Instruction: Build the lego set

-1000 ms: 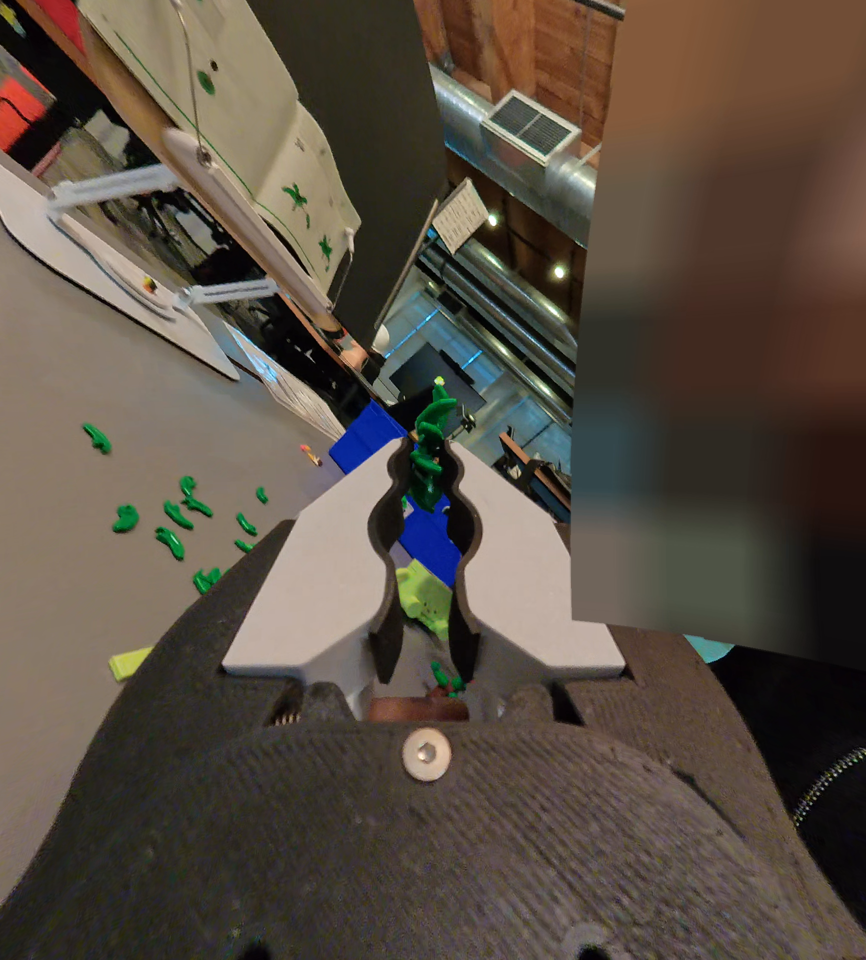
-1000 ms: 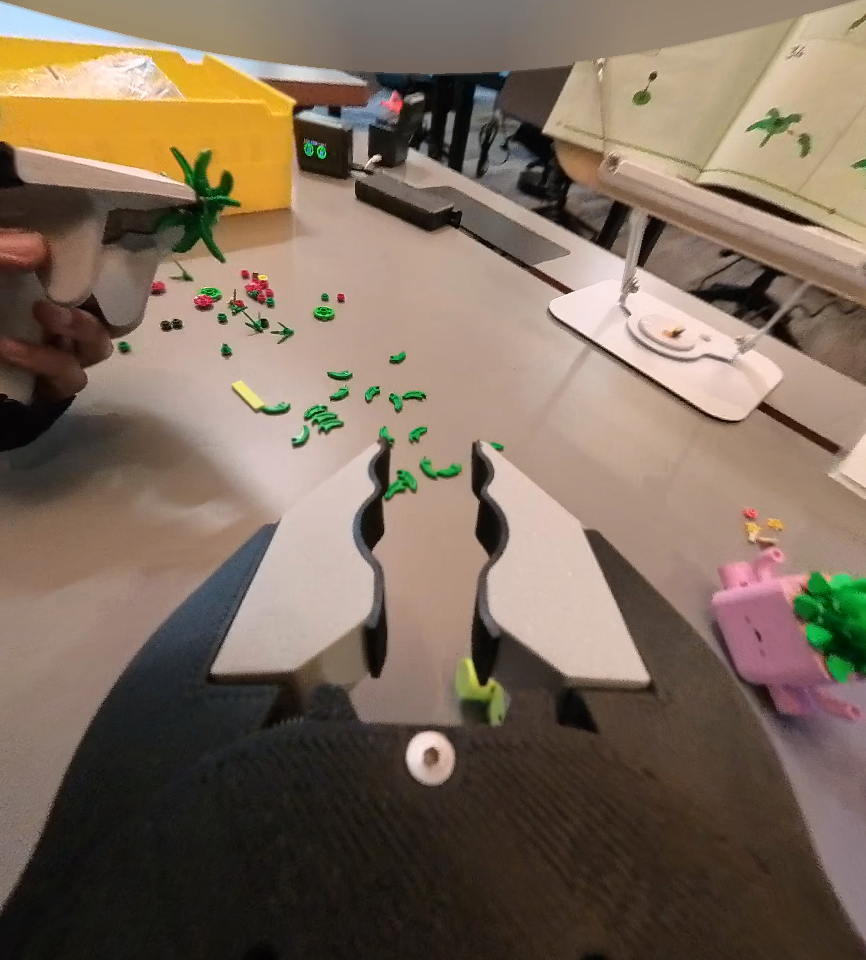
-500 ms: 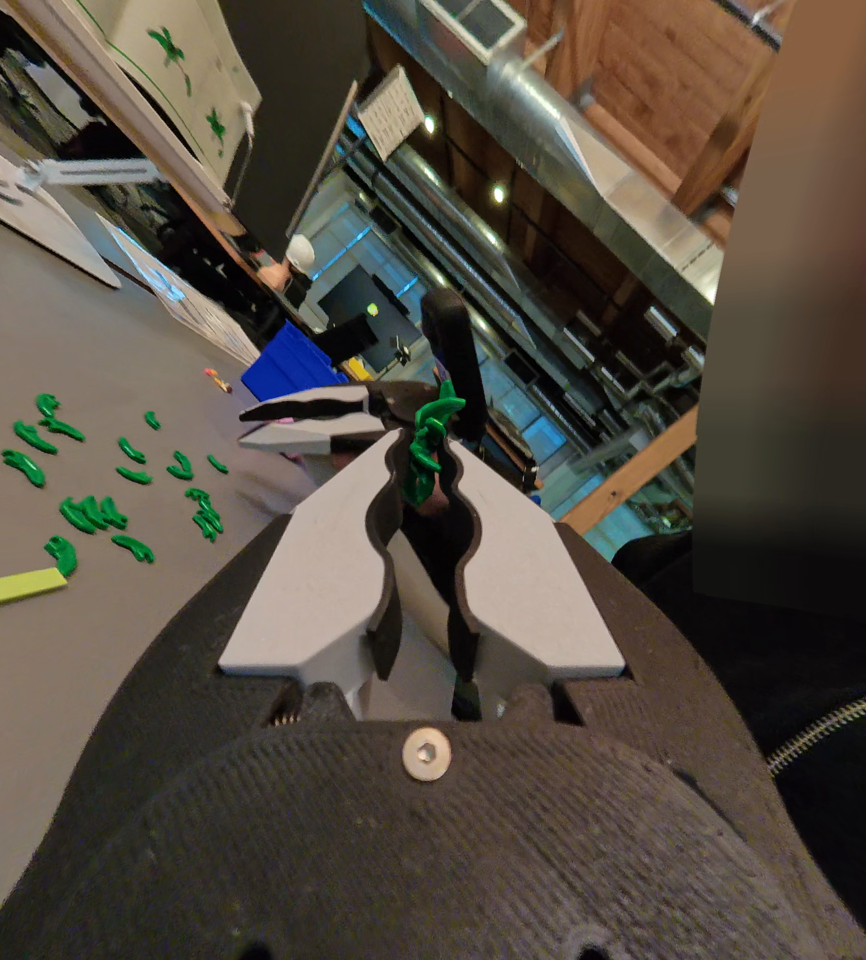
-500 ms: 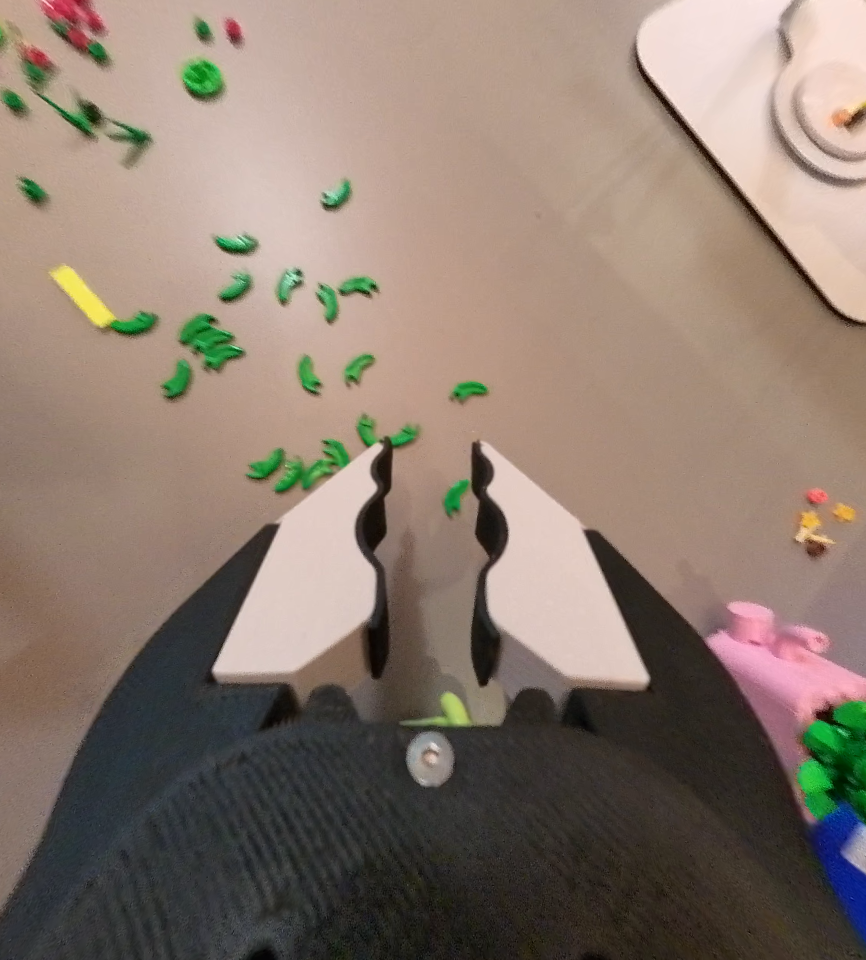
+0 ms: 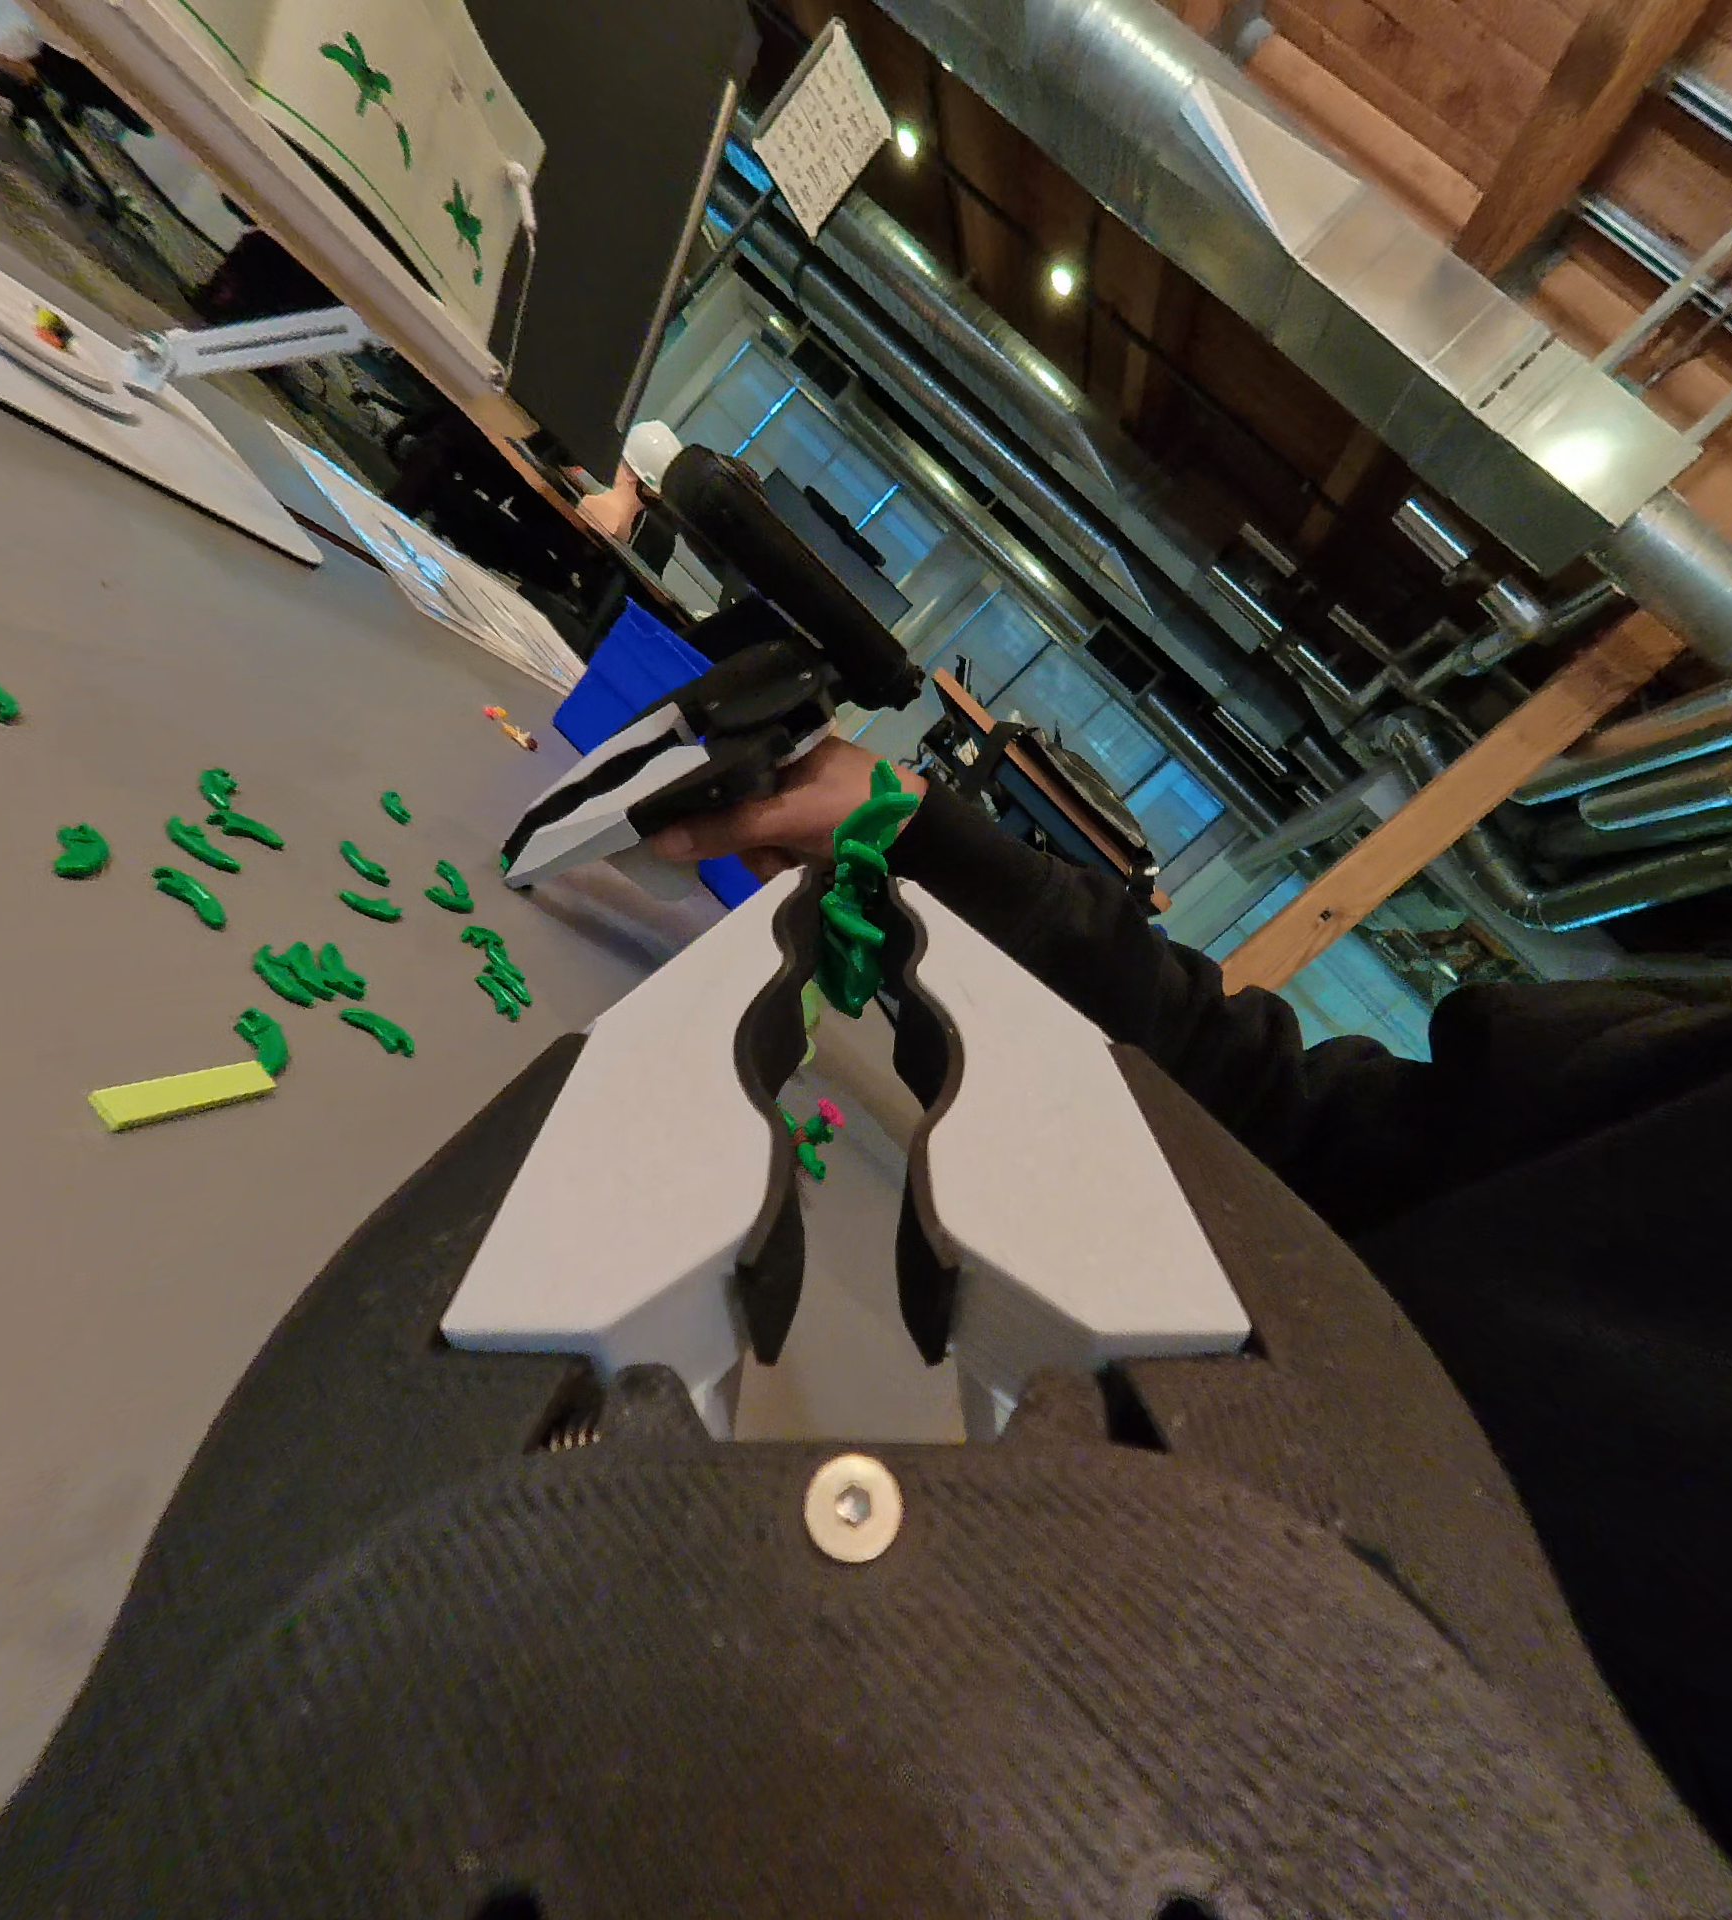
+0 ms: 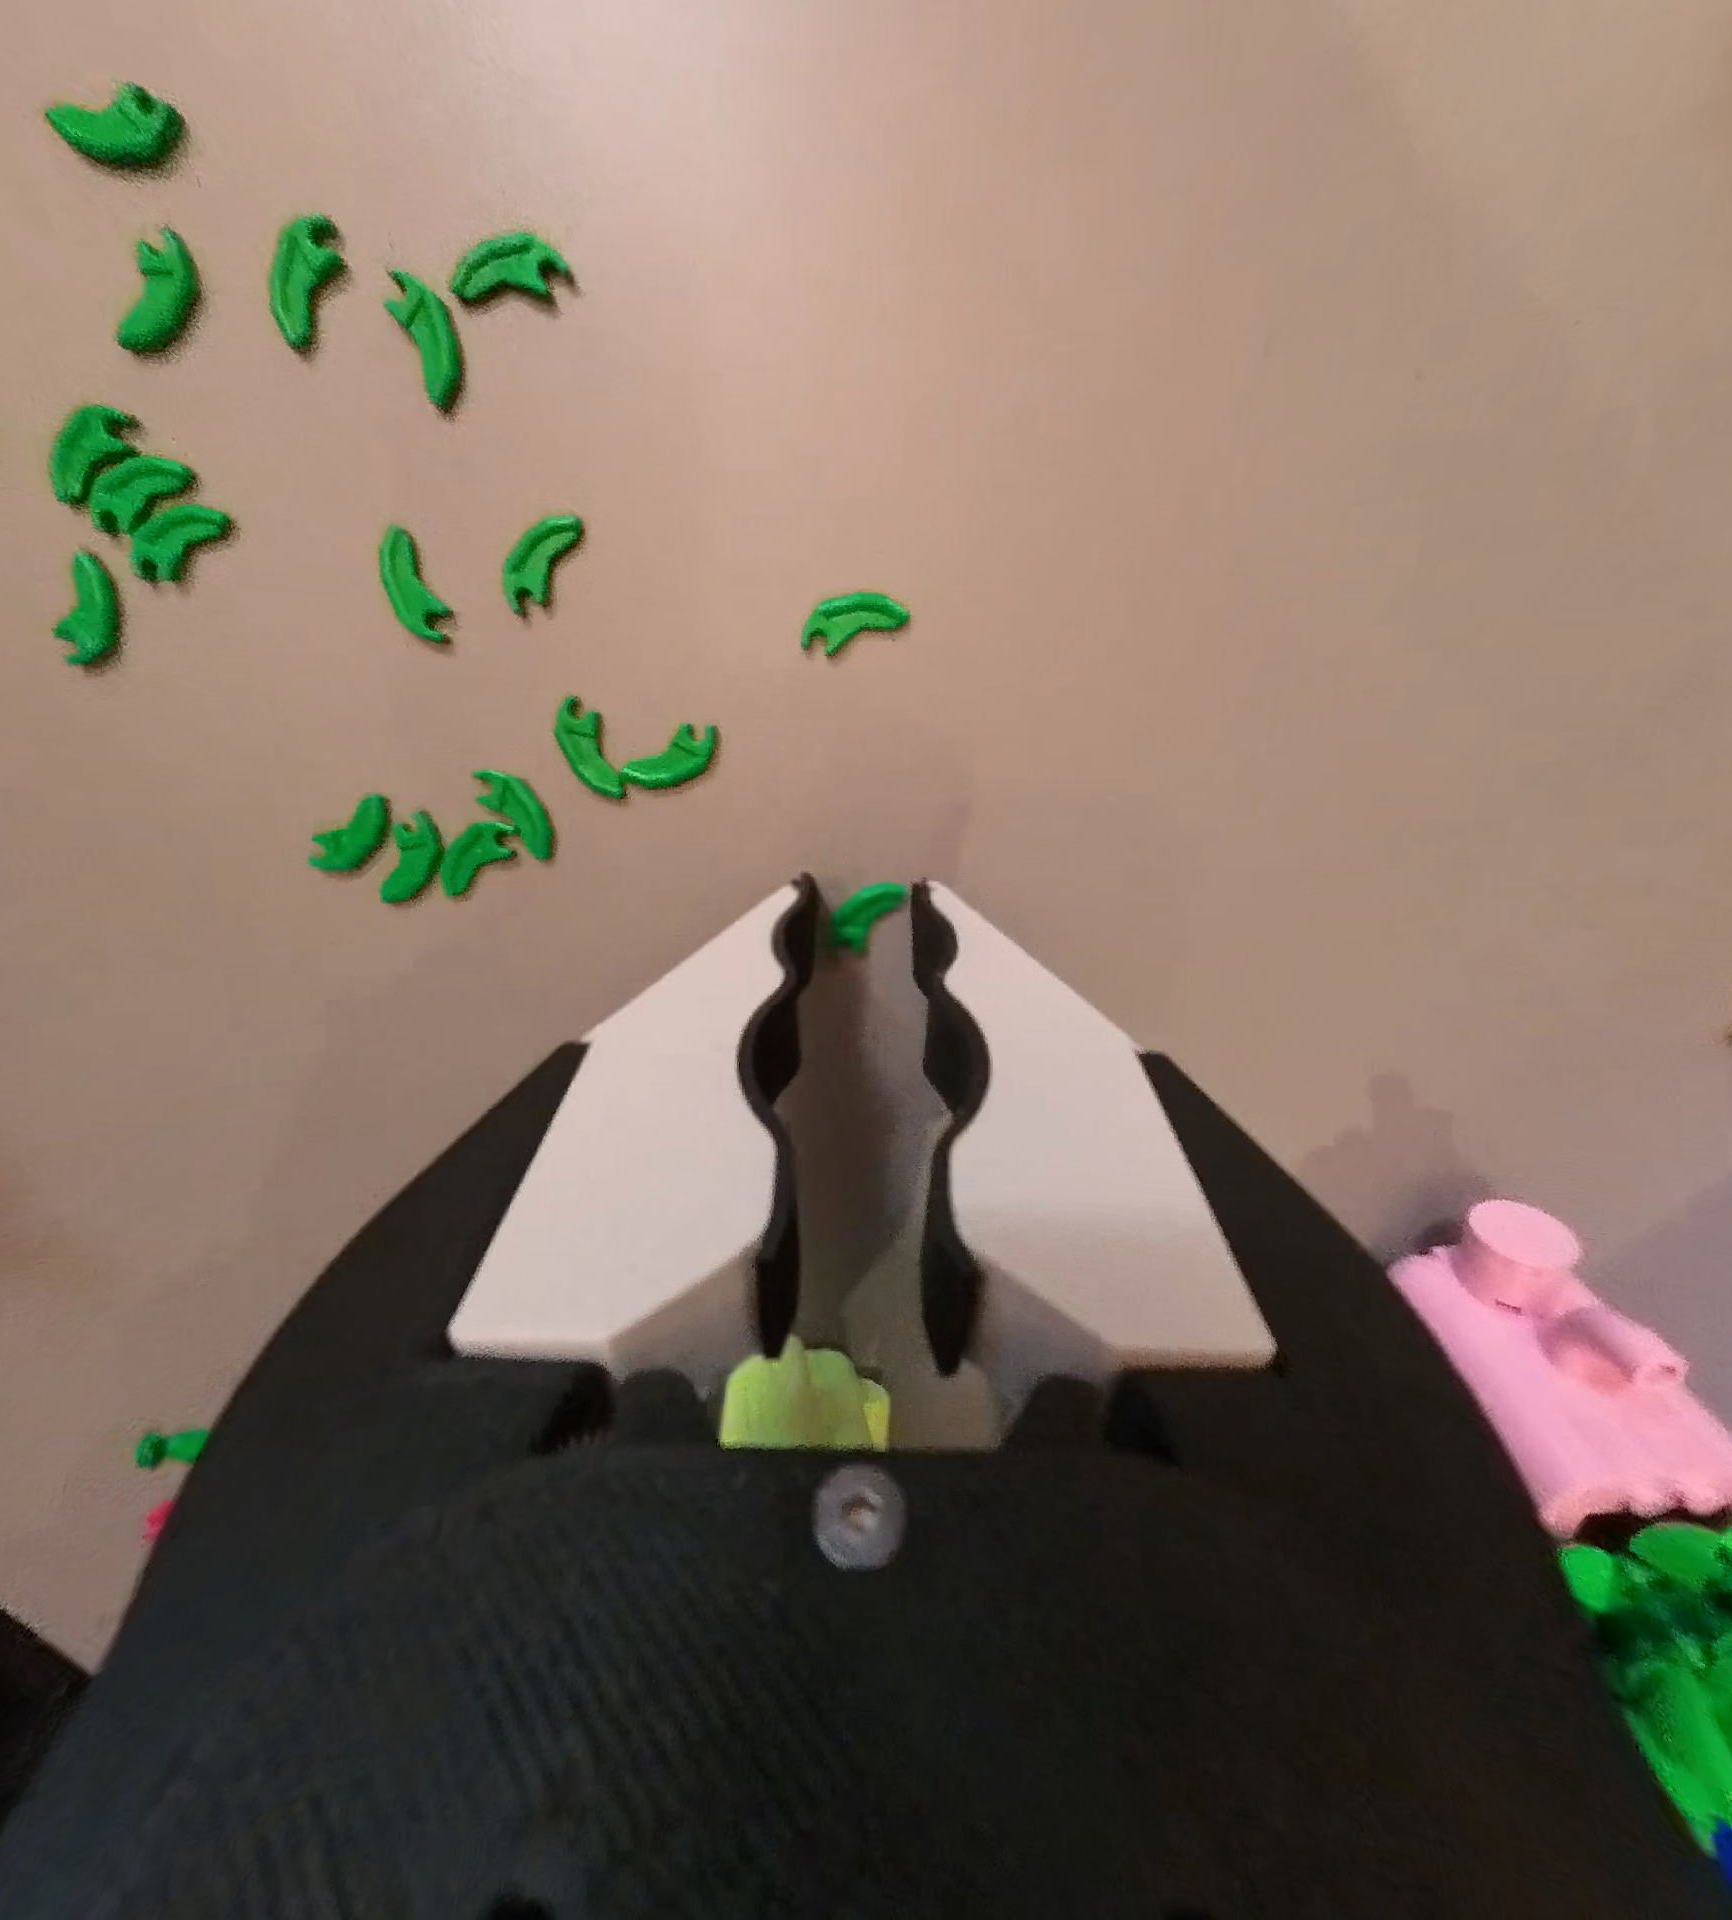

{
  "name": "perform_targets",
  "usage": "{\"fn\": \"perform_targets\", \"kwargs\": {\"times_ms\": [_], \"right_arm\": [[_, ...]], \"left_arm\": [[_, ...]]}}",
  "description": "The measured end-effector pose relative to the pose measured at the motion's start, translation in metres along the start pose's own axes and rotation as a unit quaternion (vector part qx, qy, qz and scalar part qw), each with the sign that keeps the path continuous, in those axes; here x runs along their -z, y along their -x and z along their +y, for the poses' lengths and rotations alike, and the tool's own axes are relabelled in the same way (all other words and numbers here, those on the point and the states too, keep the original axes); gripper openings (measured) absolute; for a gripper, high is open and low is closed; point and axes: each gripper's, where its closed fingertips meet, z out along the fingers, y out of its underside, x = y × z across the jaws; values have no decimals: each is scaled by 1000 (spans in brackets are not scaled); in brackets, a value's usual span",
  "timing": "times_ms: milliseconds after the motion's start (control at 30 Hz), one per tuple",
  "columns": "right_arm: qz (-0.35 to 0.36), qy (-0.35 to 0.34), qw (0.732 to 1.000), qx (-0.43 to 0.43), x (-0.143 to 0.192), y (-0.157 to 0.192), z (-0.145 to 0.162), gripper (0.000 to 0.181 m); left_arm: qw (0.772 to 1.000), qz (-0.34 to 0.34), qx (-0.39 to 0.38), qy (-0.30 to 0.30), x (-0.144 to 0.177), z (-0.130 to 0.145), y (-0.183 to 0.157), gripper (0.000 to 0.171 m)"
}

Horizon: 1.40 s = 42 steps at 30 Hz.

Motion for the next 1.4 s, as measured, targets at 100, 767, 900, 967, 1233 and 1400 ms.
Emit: {"fn": "perform_targets", "kwargs": {"times_ms": [100,767,900,967,1233,1400], "right_arm": [[-15,18,1000,11,0,7,3,4],[-96,-66,984,137,43,234,105,3],[-95,-58,987,114,41,229,128,3],[-90,-67,987,113,42,228,131,4],[-86,-111,987,73,58,226,138,26],[-38,-102,988,108,44,228,137,31]], "left_arm": [[1000,-2,3,-10,4,-6,3,8],[1000,1,0,16,-3,11,-2,8],[1000,2,-9,29,-8,19,-4,8],[999,0,-13,33,-10,21,-4,8],[999,-5,-11,31,-7,21,-1,8],[999,-1,-5,33,-8,22,-2,8]]}}
